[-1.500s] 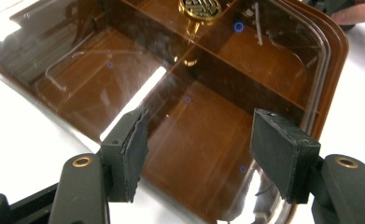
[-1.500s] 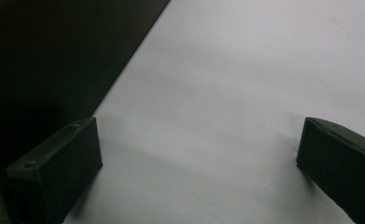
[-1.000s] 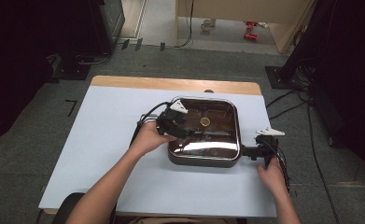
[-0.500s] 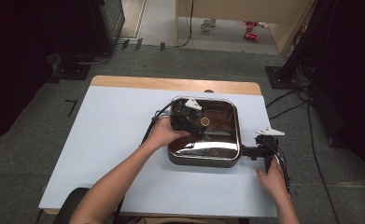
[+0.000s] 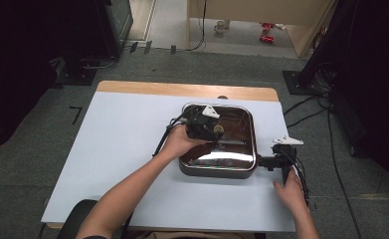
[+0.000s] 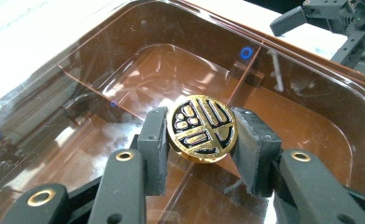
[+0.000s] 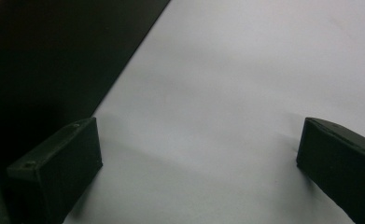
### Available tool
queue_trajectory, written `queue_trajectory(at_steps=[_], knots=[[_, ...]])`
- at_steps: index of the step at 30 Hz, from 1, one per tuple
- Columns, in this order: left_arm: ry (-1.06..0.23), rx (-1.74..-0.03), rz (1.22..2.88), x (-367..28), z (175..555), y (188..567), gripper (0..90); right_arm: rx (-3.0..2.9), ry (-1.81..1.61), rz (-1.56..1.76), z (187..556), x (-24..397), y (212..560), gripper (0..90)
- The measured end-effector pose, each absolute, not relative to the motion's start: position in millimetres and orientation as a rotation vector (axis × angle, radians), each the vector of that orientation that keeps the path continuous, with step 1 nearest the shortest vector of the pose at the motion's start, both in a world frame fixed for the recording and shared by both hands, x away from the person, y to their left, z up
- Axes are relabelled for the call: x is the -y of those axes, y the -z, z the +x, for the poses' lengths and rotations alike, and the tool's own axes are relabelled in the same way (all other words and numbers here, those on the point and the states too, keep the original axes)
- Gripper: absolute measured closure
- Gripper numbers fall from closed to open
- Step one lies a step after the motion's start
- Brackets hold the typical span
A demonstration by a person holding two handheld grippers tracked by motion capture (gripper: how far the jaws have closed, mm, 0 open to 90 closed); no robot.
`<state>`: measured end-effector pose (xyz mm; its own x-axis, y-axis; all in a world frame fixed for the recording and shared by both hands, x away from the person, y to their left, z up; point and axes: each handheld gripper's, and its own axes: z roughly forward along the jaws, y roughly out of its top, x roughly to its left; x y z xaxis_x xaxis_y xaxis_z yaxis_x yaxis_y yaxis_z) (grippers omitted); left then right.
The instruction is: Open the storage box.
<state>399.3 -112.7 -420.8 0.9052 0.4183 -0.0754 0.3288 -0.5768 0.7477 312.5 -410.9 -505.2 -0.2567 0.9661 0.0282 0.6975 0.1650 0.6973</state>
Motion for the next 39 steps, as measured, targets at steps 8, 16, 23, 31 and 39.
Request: queue_trajectory(at_steps=[8,16,23,31,39], knots=[[-0.105,-0.536,2.209,108,398,409,58.9,-2.023,-0.848,1.574,313,411,505,0.0],[-0.121,-0.52,2.209,99,392,391,58.9,-2.024,-0.848,1.572,313,411,505,0.0],[-0.115,-0.536,2.206,84,391,383,58.9,-2.024,-0.847,1.573,313,411,505,0.0],[-0.133,-0.598,2.172,55,393,375,59.0,-2.024,-0.847,1.573,313,411,505,0.0],[-0.175,-0.677,2.14,22,396,371,58.9,-2.024,-0.847,1.575,313,411,505,0.0]])
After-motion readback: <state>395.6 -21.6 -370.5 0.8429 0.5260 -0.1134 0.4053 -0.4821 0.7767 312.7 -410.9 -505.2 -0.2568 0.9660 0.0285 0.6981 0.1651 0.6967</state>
